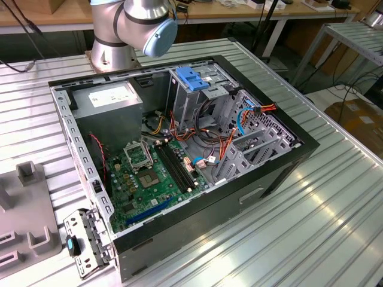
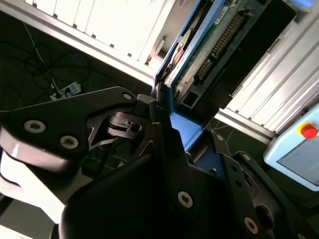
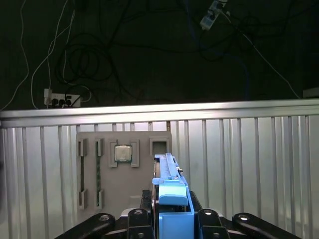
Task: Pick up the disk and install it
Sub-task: 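Pick up the disk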
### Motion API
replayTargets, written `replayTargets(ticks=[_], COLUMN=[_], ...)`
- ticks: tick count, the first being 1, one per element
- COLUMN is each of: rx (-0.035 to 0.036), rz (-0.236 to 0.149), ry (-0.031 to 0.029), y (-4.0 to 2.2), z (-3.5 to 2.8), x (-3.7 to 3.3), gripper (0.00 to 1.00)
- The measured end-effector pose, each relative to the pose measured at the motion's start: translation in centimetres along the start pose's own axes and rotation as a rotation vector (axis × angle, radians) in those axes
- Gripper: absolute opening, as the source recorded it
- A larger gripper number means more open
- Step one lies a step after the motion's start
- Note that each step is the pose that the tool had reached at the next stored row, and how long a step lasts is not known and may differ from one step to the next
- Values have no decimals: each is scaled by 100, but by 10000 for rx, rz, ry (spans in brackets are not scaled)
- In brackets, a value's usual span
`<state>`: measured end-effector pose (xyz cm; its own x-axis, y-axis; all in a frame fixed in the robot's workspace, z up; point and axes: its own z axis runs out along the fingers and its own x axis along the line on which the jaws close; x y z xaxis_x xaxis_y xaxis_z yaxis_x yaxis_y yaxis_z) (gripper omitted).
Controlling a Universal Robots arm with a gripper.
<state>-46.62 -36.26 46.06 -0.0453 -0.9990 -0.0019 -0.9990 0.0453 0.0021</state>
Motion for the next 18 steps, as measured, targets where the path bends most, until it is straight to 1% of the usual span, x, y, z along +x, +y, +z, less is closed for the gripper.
replayTargets(ticks=[3,10,11,18], rx=[-1,-1,-2,-3], rz=[0,0,0,0], ry=[-4,-14,-15,-19], y=[1,0,0,0], z=[-55,-150,-177,-298], x=[0,0,0,-1], gripper=[37,37,37,37])
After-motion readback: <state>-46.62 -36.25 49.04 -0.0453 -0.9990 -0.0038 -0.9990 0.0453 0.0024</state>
